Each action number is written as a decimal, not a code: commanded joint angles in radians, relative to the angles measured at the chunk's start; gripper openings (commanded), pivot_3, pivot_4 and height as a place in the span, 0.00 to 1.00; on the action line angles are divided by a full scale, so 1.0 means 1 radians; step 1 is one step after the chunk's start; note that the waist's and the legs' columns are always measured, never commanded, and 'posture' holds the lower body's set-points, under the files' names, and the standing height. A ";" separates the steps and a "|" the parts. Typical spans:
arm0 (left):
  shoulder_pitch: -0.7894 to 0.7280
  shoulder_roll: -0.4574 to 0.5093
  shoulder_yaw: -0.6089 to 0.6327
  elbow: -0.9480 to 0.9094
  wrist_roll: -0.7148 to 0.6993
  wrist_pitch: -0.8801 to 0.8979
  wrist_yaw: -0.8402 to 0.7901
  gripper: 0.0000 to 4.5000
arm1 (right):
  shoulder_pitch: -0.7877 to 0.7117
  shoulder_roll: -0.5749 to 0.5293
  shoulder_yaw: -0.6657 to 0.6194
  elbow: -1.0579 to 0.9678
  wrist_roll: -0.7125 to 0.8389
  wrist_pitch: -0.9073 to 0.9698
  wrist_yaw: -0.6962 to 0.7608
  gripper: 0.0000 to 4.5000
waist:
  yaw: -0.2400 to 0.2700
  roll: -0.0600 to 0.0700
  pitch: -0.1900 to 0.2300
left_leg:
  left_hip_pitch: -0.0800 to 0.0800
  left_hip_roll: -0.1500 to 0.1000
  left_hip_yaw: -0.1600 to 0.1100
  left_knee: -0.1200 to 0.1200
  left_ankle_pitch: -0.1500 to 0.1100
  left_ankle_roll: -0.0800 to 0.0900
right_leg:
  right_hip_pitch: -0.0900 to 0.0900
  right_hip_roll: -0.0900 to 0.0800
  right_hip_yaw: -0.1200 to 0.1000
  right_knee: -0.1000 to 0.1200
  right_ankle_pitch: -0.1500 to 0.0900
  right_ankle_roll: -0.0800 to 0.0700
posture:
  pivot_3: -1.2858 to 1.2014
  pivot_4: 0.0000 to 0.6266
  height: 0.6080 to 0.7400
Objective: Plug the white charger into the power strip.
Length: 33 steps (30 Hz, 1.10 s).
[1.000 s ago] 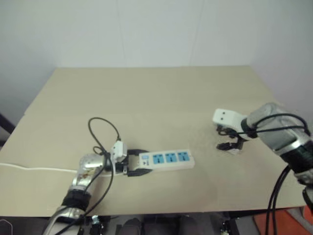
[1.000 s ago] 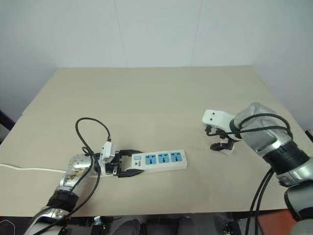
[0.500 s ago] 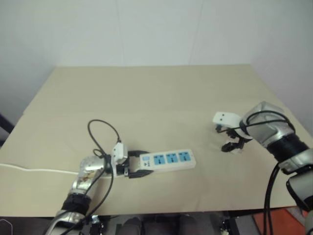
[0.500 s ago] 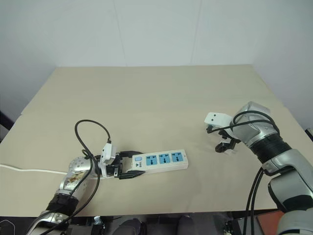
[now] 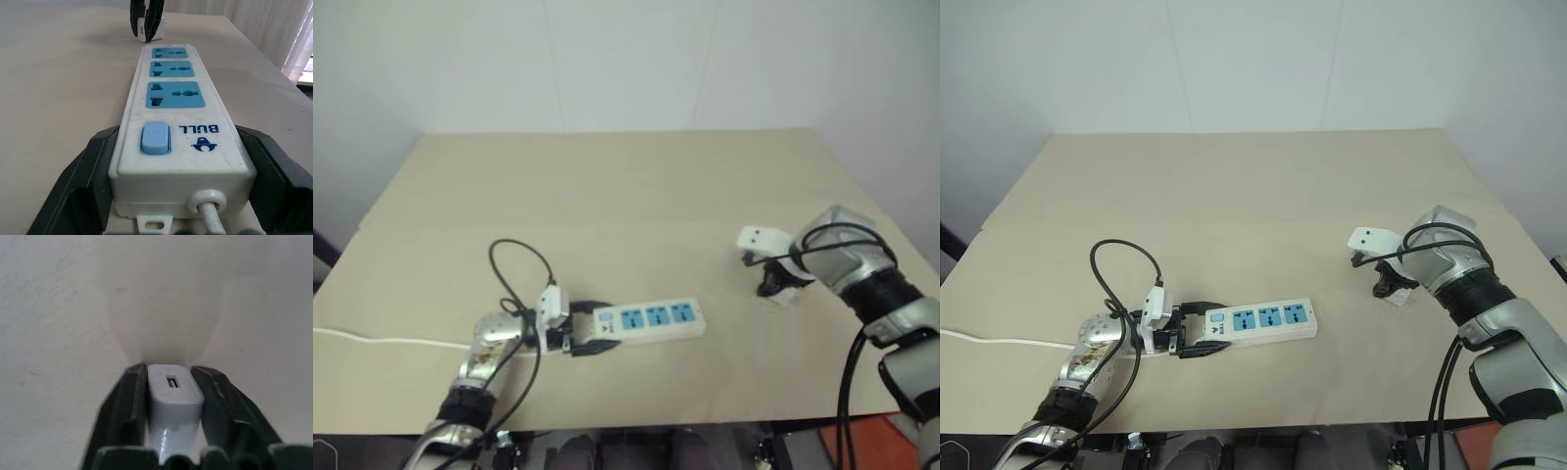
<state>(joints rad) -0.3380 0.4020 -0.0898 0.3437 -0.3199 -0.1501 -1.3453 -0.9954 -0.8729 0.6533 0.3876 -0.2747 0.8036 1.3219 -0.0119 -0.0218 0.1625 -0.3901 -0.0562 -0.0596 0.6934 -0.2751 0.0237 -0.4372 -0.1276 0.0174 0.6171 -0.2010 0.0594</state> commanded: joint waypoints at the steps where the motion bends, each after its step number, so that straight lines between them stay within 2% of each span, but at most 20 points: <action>1: -0.009 0.002 -0.006 -0.006 -0.001 -0.012 -0.002 0.73 | -0.006 -0.032 -0.028 -0.056 -0.026 -0.019 0.020 0.25 | 0.000 0.000 0.000 | 0.000 0.000 0.000 0.000 0.000 0.000 | 0.000 0.000 0.000 0.000 0.000 0.000 | 0.52 0.24 1.00; 7: -0.041 -0.001 -0.015 0.028 0.003 -0.023 -0.025 0.73 | 0.007 -0.056 -0.093 -0.186 -0.027 0.037 -0.009 0.25 | 0.001 0.000 0.000 | 0.000 0.000 0.000 0.000 0.000 0.000 | 0.000 0.000 0.000 0.001 0.000 0.000 | 0.52 0.24 1.00; 11: -0.087 -0.012 -0.030 0.065 0.007 -0.033 -0.054 0.73 | 0.064 -0.027 -0.293 -0.389 0.091 0.134 -0.054 0.25 | 0.002 0.000 0.000 | -0.001 0.000 0.000 0.000 0.000 0.000 | -0.001 0.000 0.000 0.001 0.000 0.000 | 0.52 0.24 1.00; 15: -0.123 -0.028 -0.041 0.107 0.009 -0.049 -0.077 0.73 | 0.157 0.098 -0.557 -0.548 0.278 0.259 -0.116 0.25 | 0.003 0.000 0.000 | -0.001 0.000 -0.001 0.001 0.000 0.001 | -0.001 0.000 0.000 0.002 0.000 0.000 | 0.52 0.24 1.00; 18: -0.140 -0.039 -0.043 0.132 0.007 -0.058 -0.094 0.73 | 0.289 0.221 -0.734 -0.663 0.426 0.168 -0.163 0.25 | 0.009 0.000 0.000 | -0.001 0.000 -0.002 0.002 -0.001 0.001 | 0.000 0.000 -0.001 0.008 0.001 0.001 | 0.52 0.24 1.00; 20: -0.144 -0.042 -0.044 0.141 0.007 -0.063 -0.104 0.73 | 0.337 0.307 -0.798 -0.709 0.502 0.213 -0.215 0.25 | 0.010 0.000 0.000 | -0.001 0.000 -0.002 0.002 -0.001 0.002 | 0.000 0.000 -0.001 0.008 0.001 0.001 | 0.52 0.24 1.00; 26: -0.143 -0.043 -0.054 0.169 0.022 -0.083 -0.118 0.73 | 0.460 0.526 -0.841 -0.716 0.671 0.066 -0.300 0.25 | 0.003 0.000 0.000 | 0.001 -0.001 -0.002 0.002 -0.001 0.002 | 0.000 0.000 0.000 0.009 0.001 0.001 | 0.52 0.24 1.00; 33: -0.127 -0.048 -0.059 0.170 0.028 -0.086 -0.113 0.73 | 0.546 0.587 -0.793 -0.628 0.754 -0.195 -0.231 0.25 | -0.002 0.000 0.000 | 0.002 -0.001 -0.002 0.002 -0.001 0.002 | 0.001 0.000 0.000 0.010 0.001 0.001 | 0.52 0.24 1.00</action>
<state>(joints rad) -0.4691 0.3607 -0.1345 0.5230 -0.2994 -0.2214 -1.4497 -0.4510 -0.2909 -0.1424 -0.2352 0.4408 0.6794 1.0698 -0.0134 -0.0218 0.1623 -0.3881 -0.0572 -0.0612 0.6954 -0.2759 0.0253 -0.4362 -0.1278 0.0172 0.6273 -0.2002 0.0607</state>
